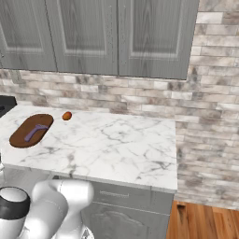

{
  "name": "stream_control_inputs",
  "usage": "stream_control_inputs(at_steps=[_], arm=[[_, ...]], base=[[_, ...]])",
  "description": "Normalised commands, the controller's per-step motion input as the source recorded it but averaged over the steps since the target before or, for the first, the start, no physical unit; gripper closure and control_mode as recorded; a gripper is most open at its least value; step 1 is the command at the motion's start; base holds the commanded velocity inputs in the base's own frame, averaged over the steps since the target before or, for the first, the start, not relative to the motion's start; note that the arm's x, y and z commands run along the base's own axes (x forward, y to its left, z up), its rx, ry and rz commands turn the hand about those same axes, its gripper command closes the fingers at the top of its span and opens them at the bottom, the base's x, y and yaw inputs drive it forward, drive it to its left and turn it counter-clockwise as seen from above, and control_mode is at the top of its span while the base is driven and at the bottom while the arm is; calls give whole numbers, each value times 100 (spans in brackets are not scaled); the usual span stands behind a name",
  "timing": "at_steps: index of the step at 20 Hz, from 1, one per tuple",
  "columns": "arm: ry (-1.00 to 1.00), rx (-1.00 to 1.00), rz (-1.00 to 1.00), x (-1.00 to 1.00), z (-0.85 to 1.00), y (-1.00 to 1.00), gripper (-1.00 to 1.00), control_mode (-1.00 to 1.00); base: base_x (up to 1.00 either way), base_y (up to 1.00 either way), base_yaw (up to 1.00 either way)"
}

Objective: Open the drawer on the left and place the cutting tools on the cutting board.

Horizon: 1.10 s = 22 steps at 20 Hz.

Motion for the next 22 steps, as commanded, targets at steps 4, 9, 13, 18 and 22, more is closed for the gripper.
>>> stream_control_inputs(at_steps=[4,9,13,18,22], arm=[[4,0,31,0,-40,45,-100,-100],[0,0,20,0,-42,22,-100,-100],[0,-4,6,0,-45,26,-100,-100],[5,-6,9,0,-47,52,-100,-100],[9,-3,9,0,-45,39,-100,-100]], base=[[0,0,0],[0,0,0],[0,0,0],[0,0,0],[0,0,0]])
